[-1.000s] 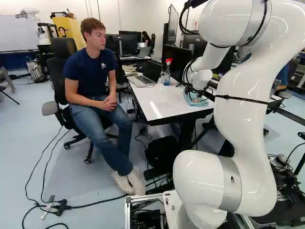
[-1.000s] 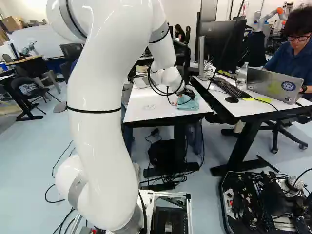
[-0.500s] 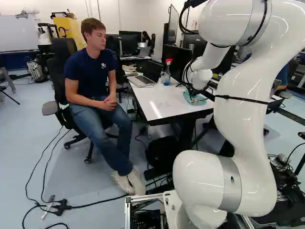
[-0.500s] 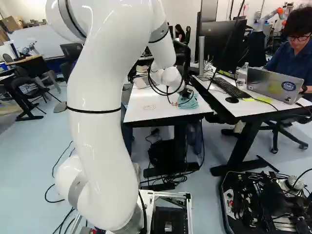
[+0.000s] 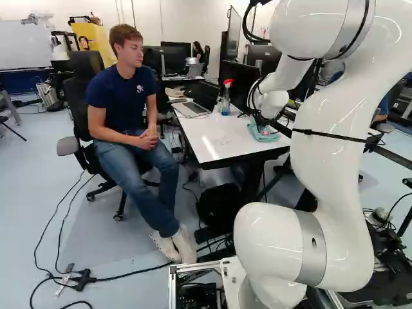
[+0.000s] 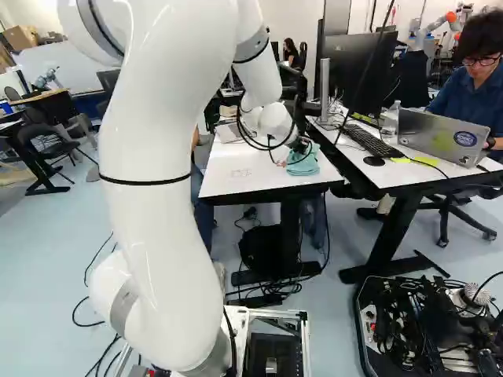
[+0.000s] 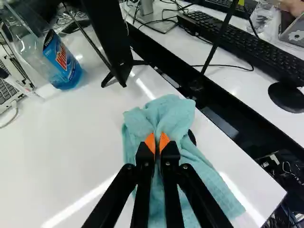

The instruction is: Clean the table with the green towel

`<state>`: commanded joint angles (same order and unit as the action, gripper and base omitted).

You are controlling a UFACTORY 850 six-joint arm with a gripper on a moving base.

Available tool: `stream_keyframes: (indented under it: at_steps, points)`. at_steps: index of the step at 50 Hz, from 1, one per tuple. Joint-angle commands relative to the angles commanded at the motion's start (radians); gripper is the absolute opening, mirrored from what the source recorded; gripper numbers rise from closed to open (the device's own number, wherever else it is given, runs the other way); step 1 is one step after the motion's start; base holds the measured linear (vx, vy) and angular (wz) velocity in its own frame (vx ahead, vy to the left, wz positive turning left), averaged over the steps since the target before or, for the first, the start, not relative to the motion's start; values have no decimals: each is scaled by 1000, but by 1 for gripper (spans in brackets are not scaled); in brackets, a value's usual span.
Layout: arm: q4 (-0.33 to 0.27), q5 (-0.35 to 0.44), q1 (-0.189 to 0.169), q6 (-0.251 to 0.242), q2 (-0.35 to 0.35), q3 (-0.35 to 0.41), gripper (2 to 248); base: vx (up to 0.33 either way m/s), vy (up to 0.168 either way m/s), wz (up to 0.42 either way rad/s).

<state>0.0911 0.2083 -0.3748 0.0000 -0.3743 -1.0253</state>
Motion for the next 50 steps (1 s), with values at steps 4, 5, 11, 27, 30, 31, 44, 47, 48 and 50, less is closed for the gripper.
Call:
stream_keyframes:
  at_steps: [4,5,11,27,30,31,44,47,48,50]
  points:
    - [0,0,0,0,10,2,31,0,0,0]
    - [0,0,0,0,12,2,31,0,0,0]
    - [0,0,0,0,26,5,31,0,0,0]
    - [0,0,20,0,76,25,31,0,0,0]
    - [0,0,28,0,88,31,31,0,0,0]
    - [0,0,30,0,92,33,31,0,0,0]
    - [0,0,65,0,132,58,31,0,0,0]
    - [0,0,74,0,137,63,31,0,0,0]
    - [0,0,76,0,139,64,31,0,0,0]
    - [0,0,82,0,142,68,31,0,0,0]
